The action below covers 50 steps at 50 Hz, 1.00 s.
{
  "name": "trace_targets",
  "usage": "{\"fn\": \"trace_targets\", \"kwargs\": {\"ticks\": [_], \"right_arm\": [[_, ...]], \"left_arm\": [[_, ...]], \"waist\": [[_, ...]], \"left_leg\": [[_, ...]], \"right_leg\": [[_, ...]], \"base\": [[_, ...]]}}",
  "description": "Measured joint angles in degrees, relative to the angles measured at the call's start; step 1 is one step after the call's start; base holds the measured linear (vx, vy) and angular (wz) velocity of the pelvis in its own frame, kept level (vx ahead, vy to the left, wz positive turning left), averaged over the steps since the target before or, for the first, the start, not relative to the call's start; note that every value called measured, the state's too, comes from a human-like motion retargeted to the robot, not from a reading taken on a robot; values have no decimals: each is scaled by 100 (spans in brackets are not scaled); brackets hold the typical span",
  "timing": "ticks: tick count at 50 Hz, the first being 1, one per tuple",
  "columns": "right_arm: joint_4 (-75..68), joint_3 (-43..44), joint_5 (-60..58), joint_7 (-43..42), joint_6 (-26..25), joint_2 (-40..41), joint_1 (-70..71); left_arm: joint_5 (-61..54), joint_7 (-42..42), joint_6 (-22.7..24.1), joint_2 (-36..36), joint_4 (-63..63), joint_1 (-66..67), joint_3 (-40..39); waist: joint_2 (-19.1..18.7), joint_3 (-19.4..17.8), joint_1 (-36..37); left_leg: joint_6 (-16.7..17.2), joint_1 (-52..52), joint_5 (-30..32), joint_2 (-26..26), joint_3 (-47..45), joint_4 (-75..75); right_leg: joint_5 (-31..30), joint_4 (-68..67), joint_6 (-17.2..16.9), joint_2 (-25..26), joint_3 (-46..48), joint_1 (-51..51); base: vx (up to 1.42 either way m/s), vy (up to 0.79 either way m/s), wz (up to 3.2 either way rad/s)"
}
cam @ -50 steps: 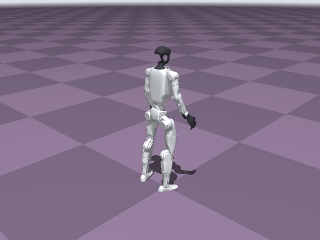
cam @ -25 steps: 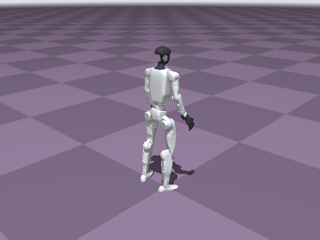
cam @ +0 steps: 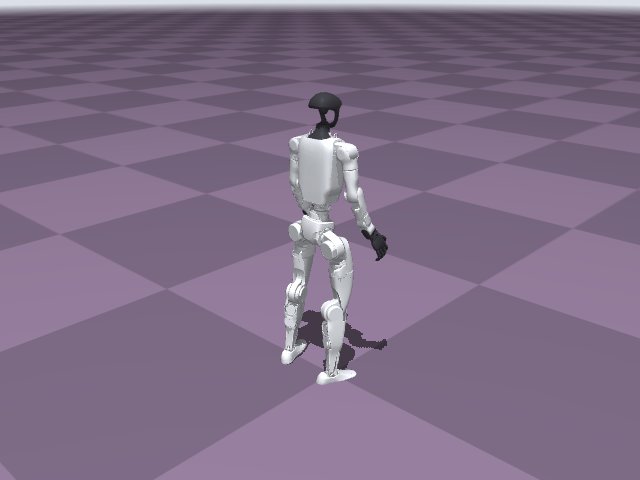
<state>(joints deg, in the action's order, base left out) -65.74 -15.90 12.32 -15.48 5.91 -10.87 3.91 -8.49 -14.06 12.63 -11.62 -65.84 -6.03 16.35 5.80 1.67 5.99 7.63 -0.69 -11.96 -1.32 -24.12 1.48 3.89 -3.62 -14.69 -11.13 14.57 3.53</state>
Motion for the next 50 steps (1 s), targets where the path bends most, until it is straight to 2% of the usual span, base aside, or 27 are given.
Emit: {"fn": "trace_targets", "kwargs": {"ticks": [26,38,44,50], "right_arm": [[-14,-43,9,18,26,-53,-19],[-6,-70,-27,-5,26,-36,40],[37,-133,49,-61,38,30,181],[351,-168,106,-185,63,94,460]], "left_arm": [[8,-17,9,-127,-37,41,9],[-188,-68,6,-39,-119,48,-272],[-184,-55,-1,-150,-113,65,-296],[-220,-56,-34,-334,-86,127,-303]], "waist": [[8,49,128],[17,13,204],[65,-113,268],[120,-410,160]], "left_leg": [[38,37,45,87,328,-29],[115,69,144,148,450,-195],[84,65,171,148,305,-207],[-14,56,138,88,-57,-112]], "right_leg": [[23,23,51,-102,307,-140],[-11,38,58,-147,467,-125],[-54,-9,64,-142,317,-21],[-118,-104,103,-72,-96,189]], "base": [[0,0,0],[0,0,0],[-2,1,-18],[-7,-1,-57]]}}
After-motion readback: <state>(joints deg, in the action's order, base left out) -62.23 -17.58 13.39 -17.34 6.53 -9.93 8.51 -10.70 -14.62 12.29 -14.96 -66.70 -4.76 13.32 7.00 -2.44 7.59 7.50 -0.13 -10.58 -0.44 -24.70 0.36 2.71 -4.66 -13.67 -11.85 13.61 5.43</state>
